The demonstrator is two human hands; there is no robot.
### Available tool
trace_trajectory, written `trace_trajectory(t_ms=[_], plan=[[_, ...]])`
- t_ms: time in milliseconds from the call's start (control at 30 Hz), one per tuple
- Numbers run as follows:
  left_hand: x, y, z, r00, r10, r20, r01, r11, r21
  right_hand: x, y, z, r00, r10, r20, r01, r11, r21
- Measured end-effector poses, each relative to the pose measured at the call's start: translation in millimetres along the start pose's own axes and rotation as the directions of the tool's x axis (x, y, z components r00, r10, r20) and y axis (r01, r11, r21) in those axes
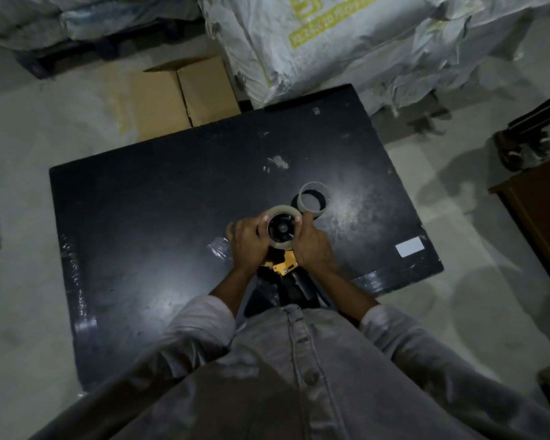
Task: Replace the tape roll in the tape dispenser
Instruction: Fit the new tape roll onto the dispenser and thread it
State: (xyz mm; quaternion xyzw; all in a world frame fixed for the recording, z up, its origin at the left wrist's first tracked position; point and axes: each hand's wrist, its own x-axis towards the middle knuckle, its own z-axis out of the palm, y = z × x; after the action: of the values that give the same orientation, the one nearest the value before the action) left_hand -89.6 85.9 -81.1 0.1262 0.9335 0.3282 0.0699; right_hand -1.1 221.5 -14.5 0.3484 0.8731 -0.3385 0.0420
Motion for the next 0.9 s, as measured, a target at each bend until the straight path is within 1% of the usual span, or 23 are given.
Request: trace_trajectory(t_ms=[167, 300, 367, 433, 500, 600, 667, 767, 833, 900], plan=[[-4.8, -8.4, 8.2, 1.0, 0.0, -0.01, 0.001, 0.999, 0.044, 2.3, 5.0, 5.2, 1.0, -0.018, -0.021, 0.018, 1.0, -0.014], [-8.0, 0.4, 3.9, 1.0, 0.005, -0.001, -0.005, 0.997, 0.076, 1.0, 7.0, 3.6, 1.0, -0.014, -0.01, 0.014, 1.0, 0.002], [-5.9, 4.9, -3.8, 0.998, -0.007, 0.056, 0.005, 0.999, 0.044, 1.4, 6.1, -0.1, 0.999, 0.002, 0.039, -0.003, 1.0, 0.024], [-0.9, 1.5, -11.9, 0.993, 0.014, 0.114, -0.018, 0.999, 0.042, 0.8, 9.0, -7.1, 0.996, 0.019, 0.082, -0.026, 0.996, 0.086], [3.2, -4.2, -21.2, 0.984, 0.048, 0.172, -0.056, 0.998, 0.037, -4.7, 14.0, -15.9, 0.998, 0.002, 0.057, -0.011, 0.987, 0.16], [4.7, -12.5, -27.7, 0.954, 0.103, 0.283, -0.103, 0.995, -0.015, -12.2, 20.4, -18.7, 0.999, -0.037, -0.032, 0.044, 0.974, 0.222], [4.9, -19.8, -28.4, 0.953, 0.134, 0.271, -0.131, 0.991, -0.03, -11.0, 20.6, -14.1, 0.994, -0.048, -0.098, 0.068, 0.976, 0.207], [1.6, -23.3, -30.2, 0.965, 0.128, 0.227, -0.121, 0.992, -0.047, -4.4, 20.1, -9.6, 0.982, 0.008, -0.187, 0.035, 0.974, 0.223], [-4.4, -16.6, -33.1, 0.974, 0.11, 0.198, -0.104, 0.994, -0.039, -0.3, 25.0, -6.6, 0.978, 0.057, -0.203, 0.003, 0.958, 0.286], [-9.6, -10.9, -33.7, 0.98, 0.086, 0.18, -0.081, 0.996, -0.038, 2.4, 29.7, -4.4, 0.981, 0.1, -0.168, -0.036, 0.937, 0.347]])
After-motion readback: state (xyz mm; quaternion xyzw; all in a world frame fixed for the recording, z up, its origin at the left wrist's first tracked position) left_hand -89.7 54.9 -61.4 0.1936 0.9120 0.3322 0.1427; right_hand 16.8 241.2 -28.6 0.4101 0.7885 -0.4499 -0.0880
